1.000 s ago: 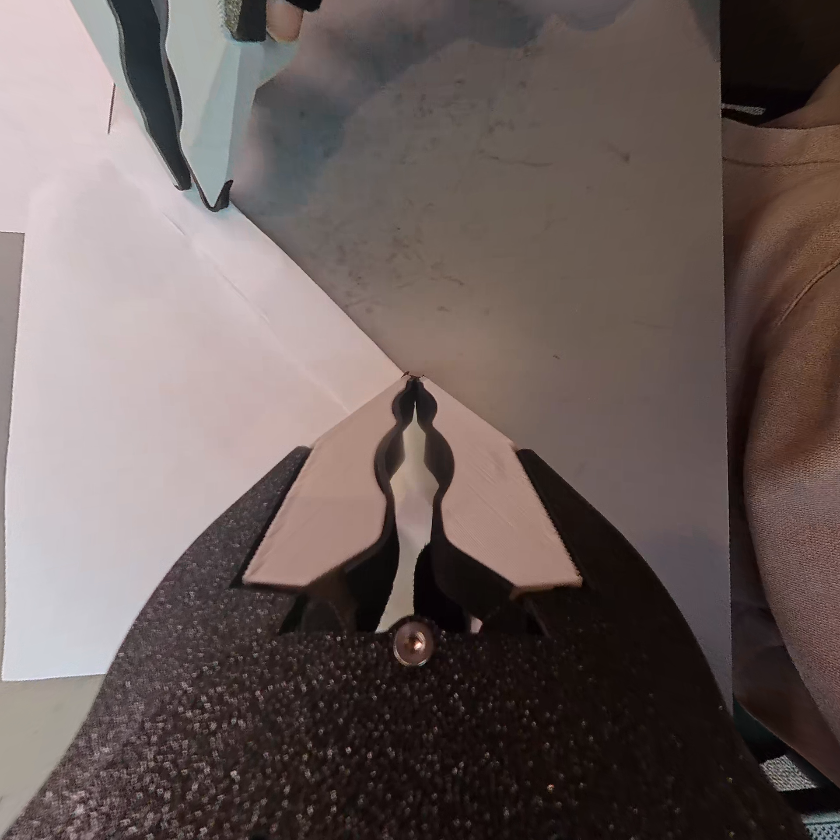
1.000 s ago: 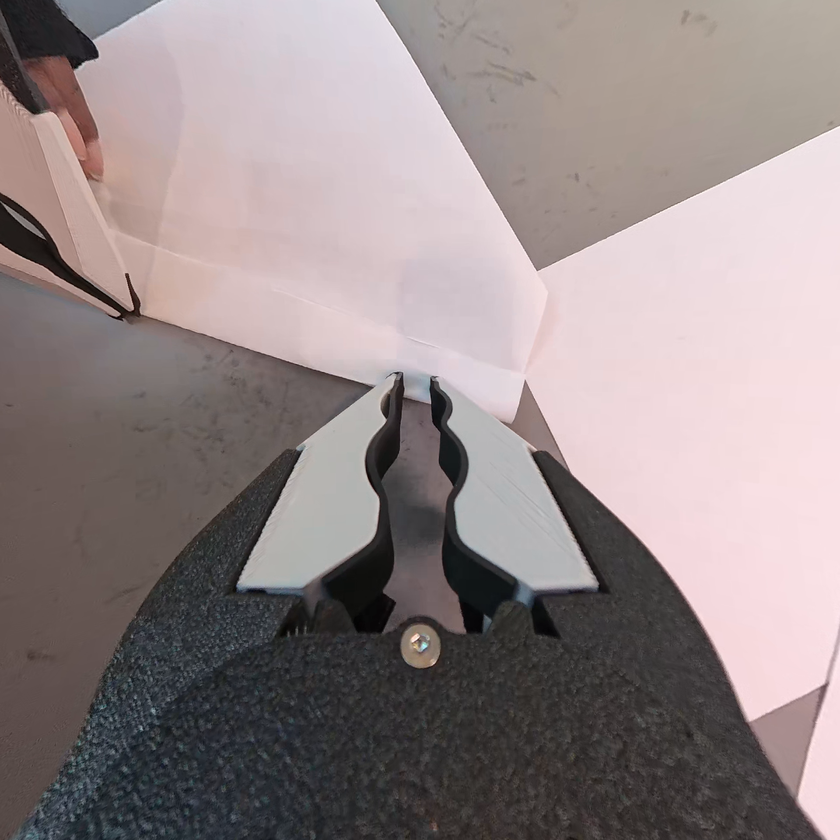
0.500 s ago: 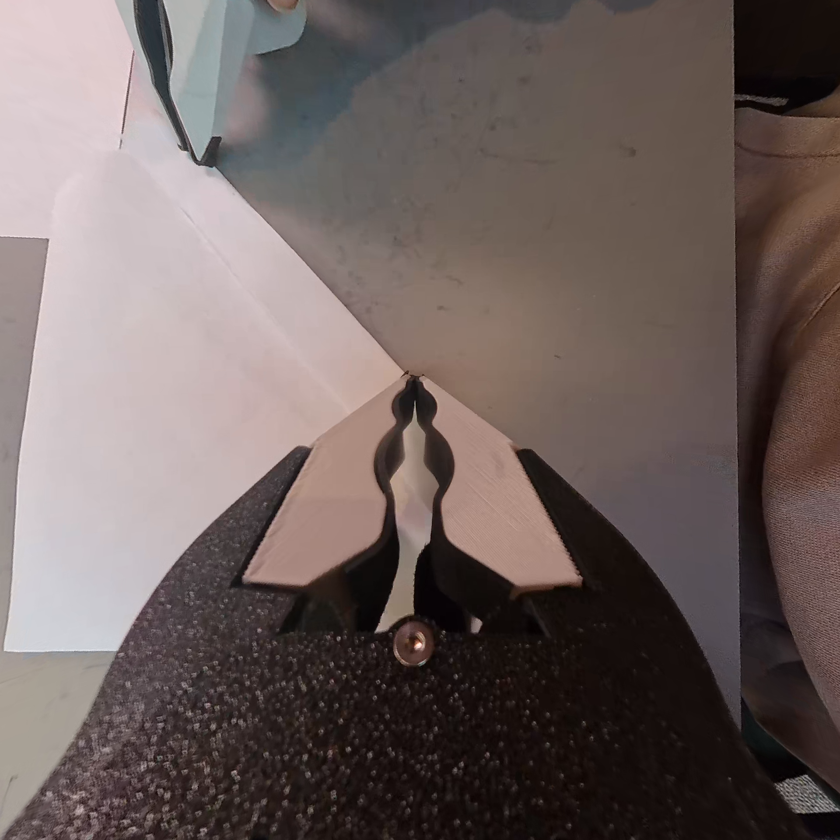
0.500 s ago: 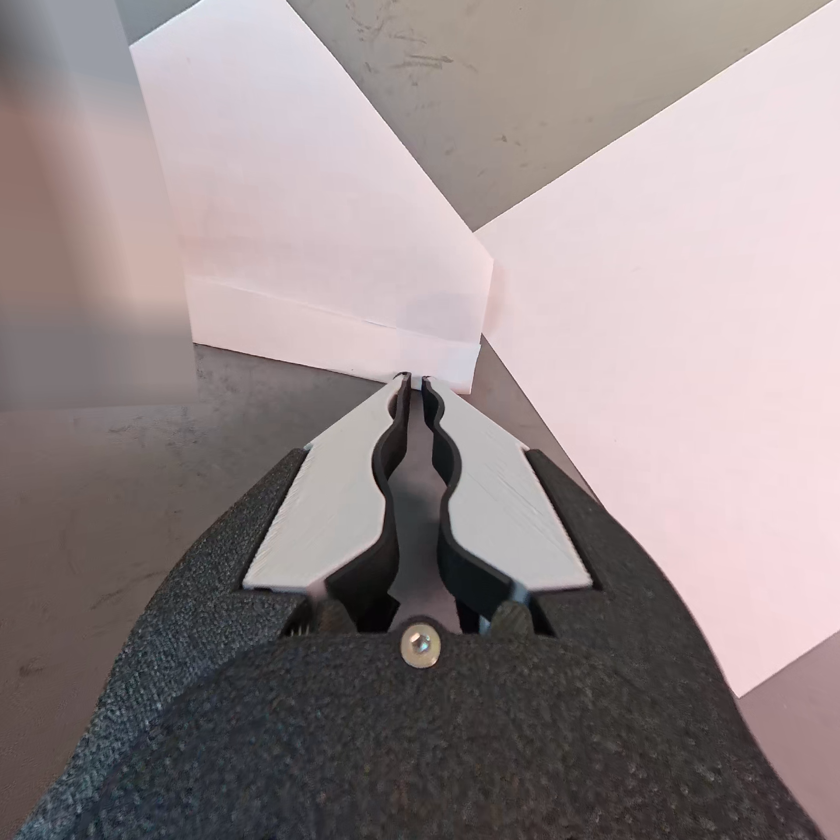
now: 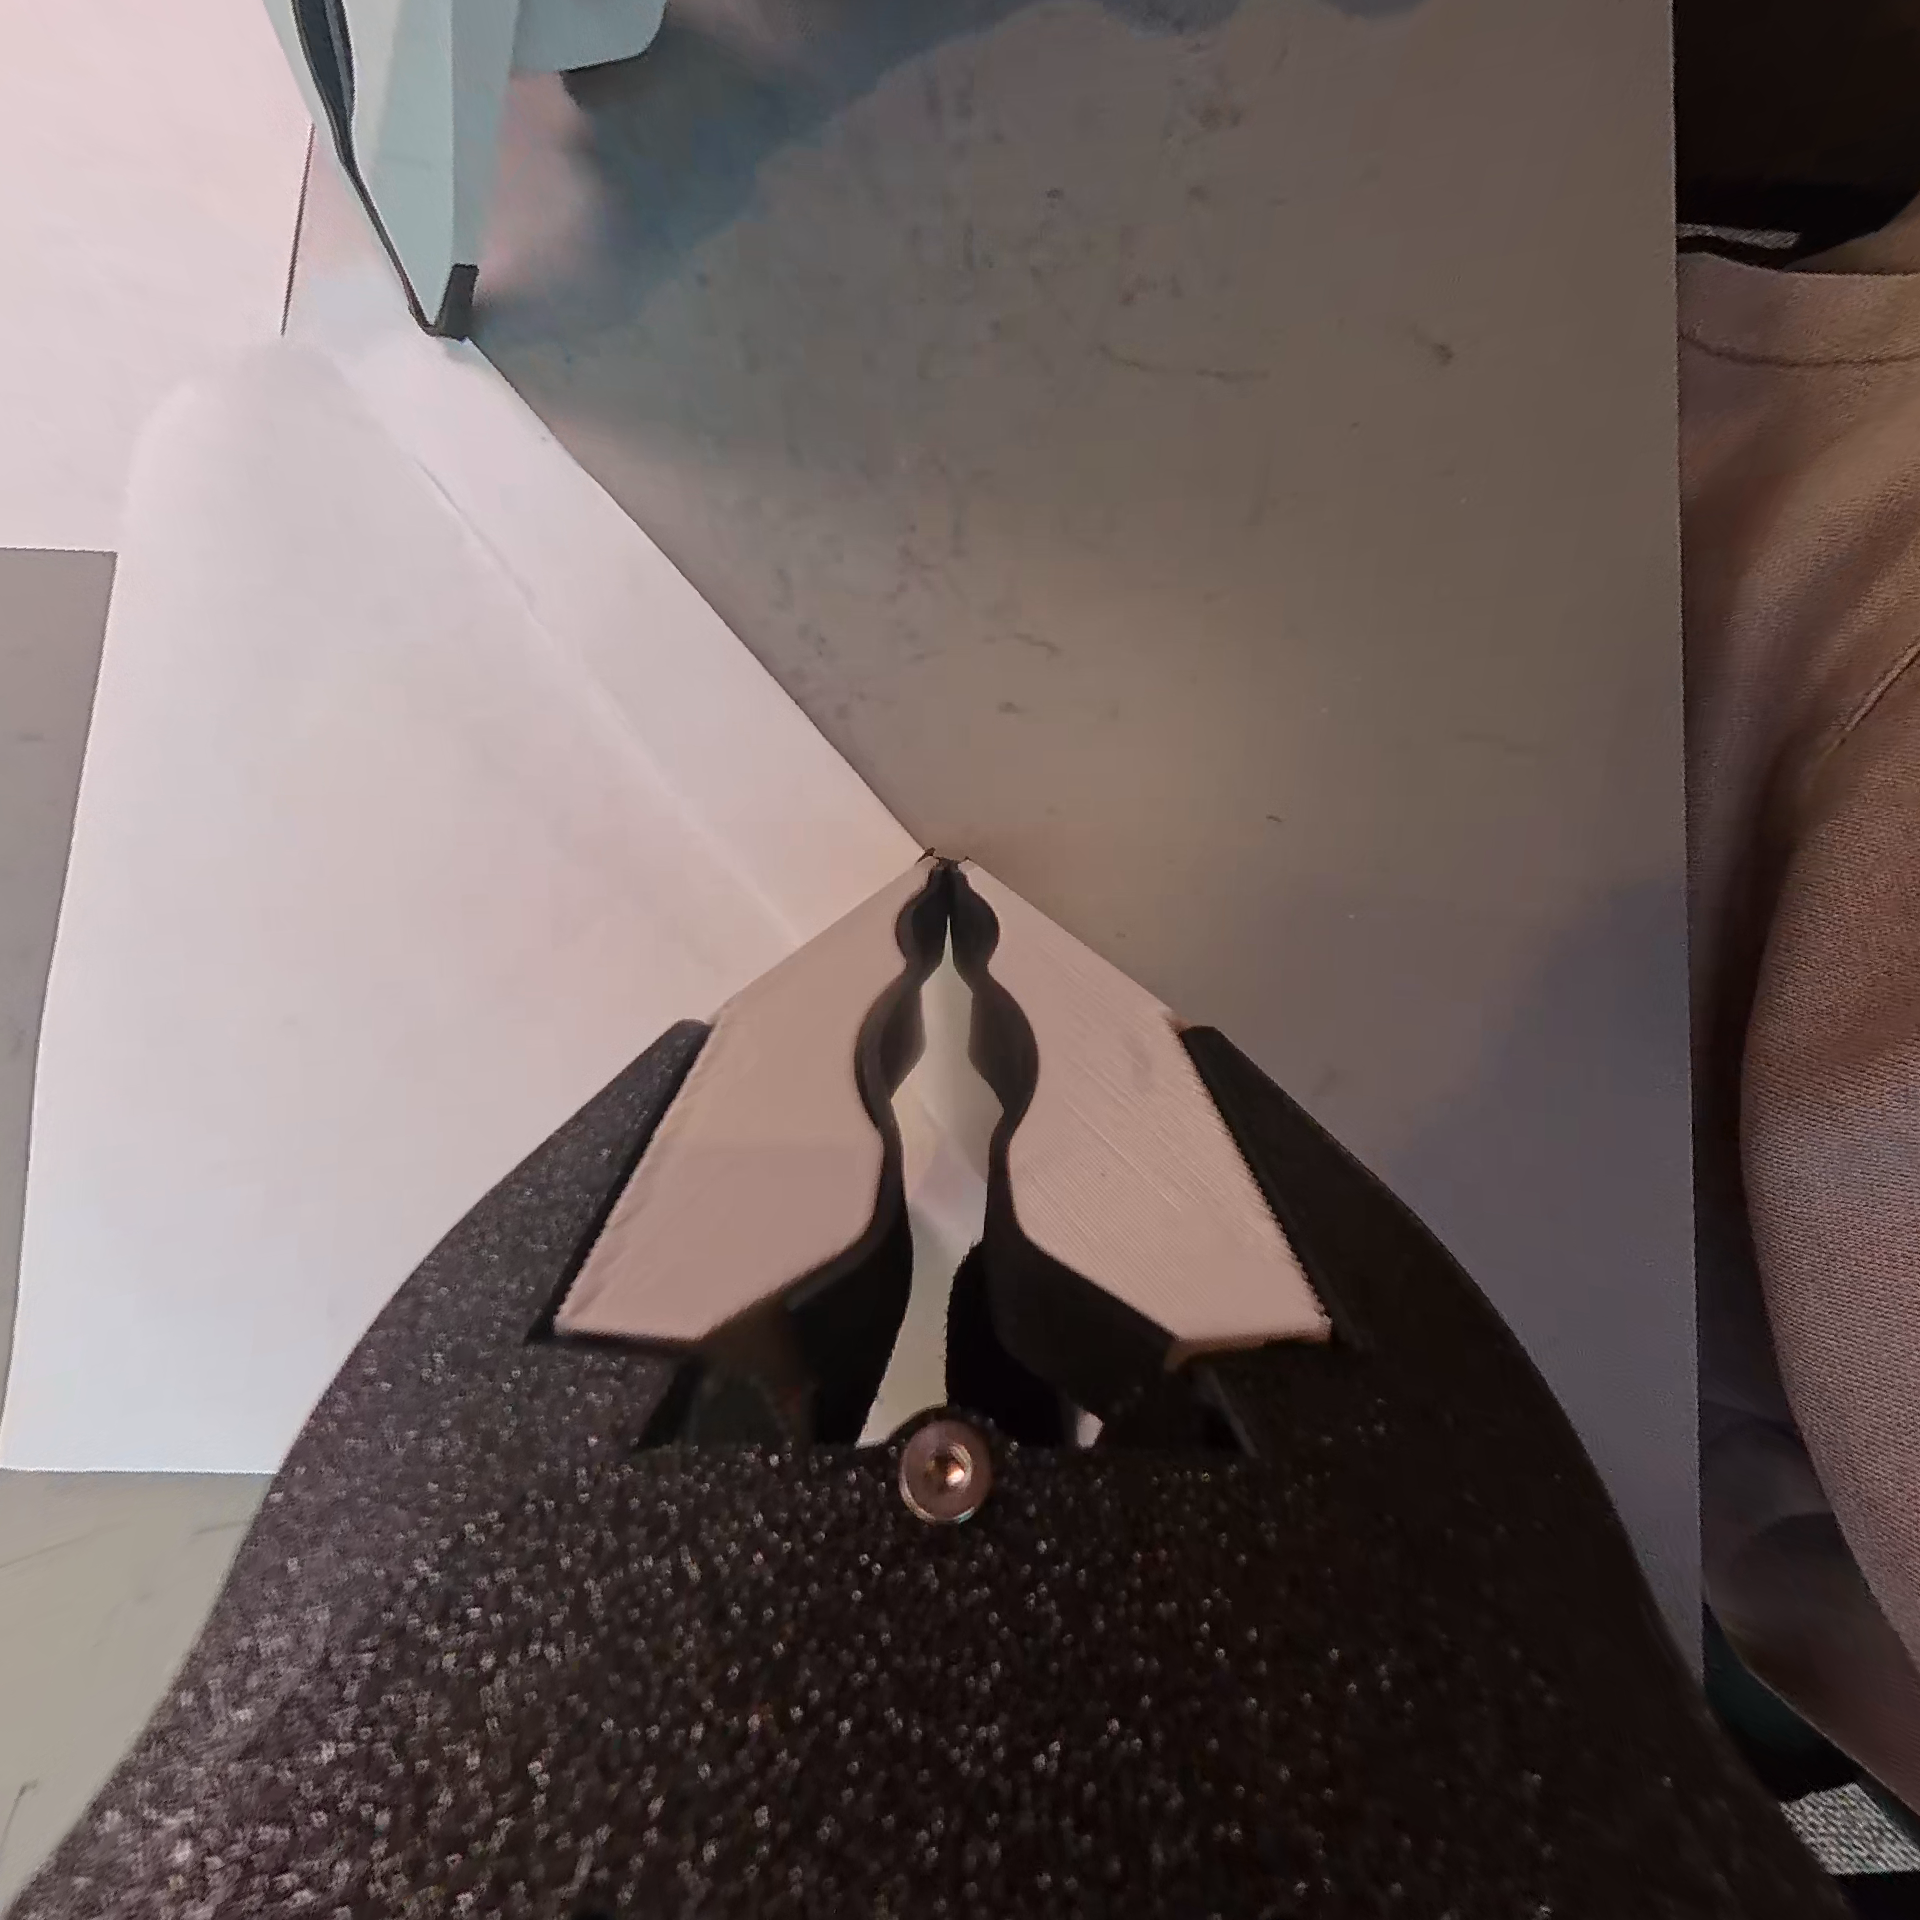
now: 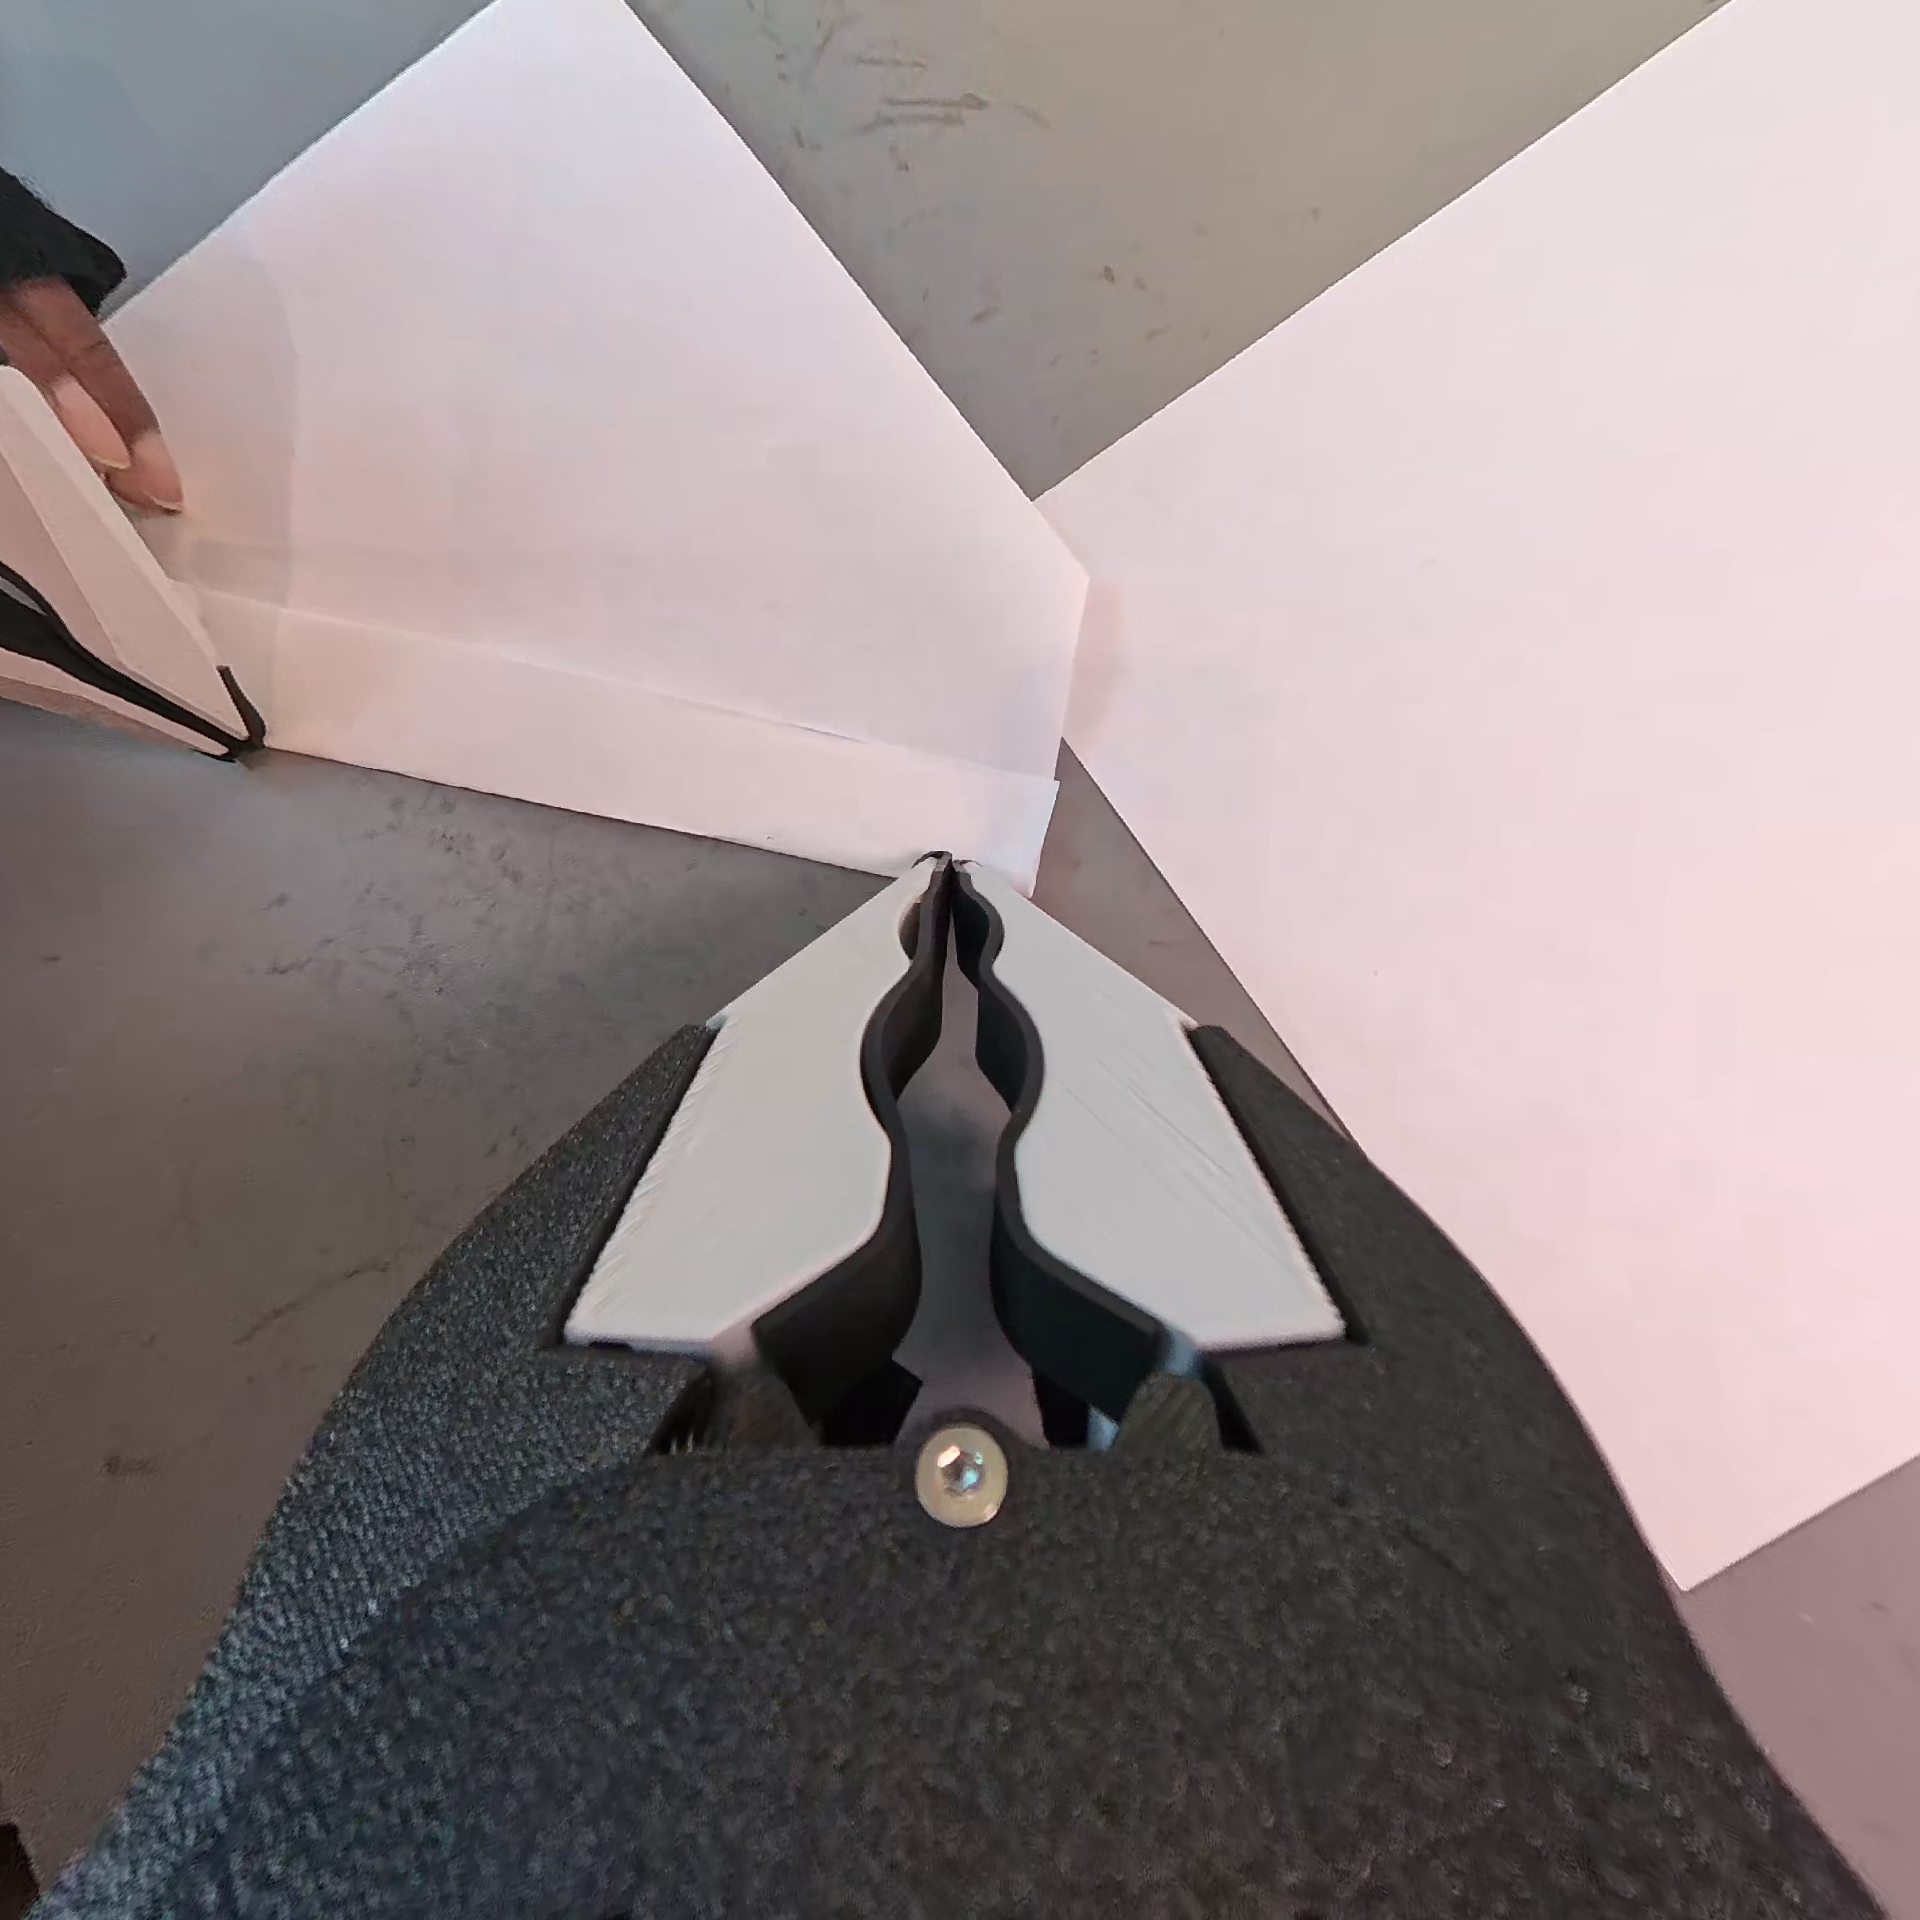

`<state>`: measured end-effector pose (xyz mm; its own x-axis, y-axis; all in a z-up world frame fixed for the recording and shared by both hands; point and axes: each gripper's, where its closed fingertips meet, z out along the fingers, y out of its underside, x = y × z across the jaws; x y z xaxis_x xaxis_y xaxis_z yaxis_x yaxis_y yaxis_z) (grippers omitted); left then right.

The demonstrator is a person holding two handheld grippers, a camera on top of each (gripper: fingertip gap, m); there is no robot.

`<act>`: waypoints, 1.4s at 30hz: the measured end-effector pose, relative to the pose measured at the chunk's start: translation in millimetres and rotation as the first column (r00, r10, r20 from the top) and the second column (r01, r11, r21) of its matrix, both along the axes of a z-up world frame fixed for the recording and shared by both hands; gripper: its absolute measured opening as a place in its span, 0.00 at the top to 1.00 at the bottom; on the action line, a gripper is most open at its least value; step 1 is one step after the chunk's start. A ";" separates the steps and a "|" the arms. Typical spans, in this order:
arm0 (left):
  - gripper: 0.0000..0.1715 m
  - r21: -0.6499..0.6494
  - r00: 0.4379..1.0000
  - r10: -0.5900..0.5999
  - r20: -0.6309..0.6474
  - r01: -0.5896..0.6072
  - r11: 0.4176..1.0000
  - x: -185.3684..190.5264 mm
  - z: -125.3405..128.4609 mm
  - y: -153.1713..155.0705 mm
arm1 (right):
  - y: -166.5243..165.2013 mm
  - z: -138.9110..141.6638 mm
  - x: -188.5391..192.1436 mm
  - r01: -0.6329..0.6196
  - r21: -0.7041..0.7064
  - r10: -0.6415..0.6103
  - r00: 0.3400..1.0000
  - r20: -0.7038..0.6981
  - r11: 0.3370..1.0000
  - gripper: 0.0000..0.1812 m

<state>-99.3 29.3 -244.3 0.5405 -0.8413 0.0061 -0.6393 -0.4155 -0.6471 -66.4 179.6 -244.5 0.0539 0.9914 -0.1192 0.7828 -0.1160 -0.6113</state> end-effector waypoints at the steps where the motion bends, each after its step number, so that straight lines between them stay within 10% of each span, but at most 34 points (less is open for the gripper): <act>1: 1.00 0.001 1.000 0.000 0.000 0.000 1.000 0.1 0.0 0.0 | 0.8 0.0 0.3 0.005 -0.001 -0.005 1.000 0.001 1.000 1.00; 19: 1.00 0.003 1.000 -0.004 0.000 0.004 1.000 0.3 0.0 0.4 | 0.9 10.7 6.2 0.076 0.075 -0.071 0.995 -0.065 0.994 1.00; 25: 1.00 -0.002 1.000 -0.006 0.011 0.006 1.000 0.5 -0.1 0.5 | -35.2 42.5 4.5 0.028 0.139 -0.004 0.986 -0.168 0.990 0.99; 31: 1.00 0.007 1.000 -0.013 0.002 0.013 1.000 0.4 -0.3 0.3 | -73.3 16.7 -21.2 -0.044 0.125 0.054 0.996 -0.076 0.991 1.00; 42: 1.00 0.010 1.000 -0.016 -0.002 0.016 1.000 0.0 -0.6 -0.3 | -18.7 1.3 -7.5 0.022 0.038 -0.022 1.000 -0.001 0.999 1.00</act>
<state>-99.3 29.0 -245.0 0.5271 -0.8498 -0.0035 -0.6468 -0.3986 -0.6502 -74.0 160.9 -243.2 0.0759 0.9938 -0.0817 0.7801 -0.1102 -0.6158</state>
